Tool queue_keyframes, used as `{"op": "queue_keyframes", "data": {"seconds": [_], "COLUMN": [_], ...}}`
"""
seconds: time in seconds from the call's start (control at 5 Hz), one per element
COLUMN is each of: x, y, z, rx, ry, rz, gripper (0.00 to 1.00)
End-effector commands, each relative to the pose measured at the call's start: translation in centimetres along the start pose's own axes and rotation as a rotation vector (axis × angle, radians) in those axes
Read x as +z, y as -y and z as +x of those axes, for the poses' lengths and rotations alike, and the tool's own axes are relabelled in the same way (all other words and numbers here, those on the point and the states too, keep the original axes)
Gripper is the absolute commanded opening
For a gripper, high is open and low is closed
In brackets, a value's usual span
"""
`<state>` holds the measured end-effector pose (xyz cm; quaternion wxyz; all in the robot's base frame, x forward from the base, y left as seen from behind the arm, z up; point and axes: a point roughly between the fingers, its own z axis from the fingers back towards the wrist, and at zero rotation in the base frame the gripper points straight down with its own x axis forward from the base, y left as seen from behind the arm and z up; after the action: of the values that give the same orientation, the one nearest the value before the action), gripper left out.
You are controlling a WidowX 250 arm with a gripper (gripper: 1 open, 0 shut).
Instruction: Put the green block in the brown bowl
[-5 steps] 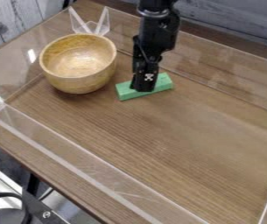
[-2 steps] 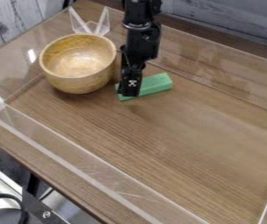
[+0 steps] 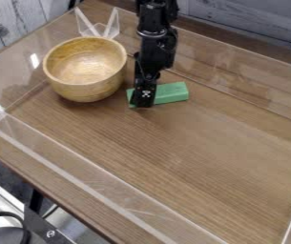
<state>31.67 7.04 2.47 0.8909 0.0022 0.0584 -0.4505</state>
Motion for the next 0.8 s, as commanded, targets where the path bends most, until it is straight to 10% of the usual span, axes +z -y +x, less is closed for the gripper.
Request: {"op": "queue_keyframes", "data": {"seconds": [0.0,0.6], "x": [0.5,1.5], "y": [-0.3,-0.8], "z": [0.5,1.6], "rx": [-0.022,-0.076], "ry": [0.028,0.083], "rz": [0.041,-0.007], "gripper": [0.00,0.00]}}
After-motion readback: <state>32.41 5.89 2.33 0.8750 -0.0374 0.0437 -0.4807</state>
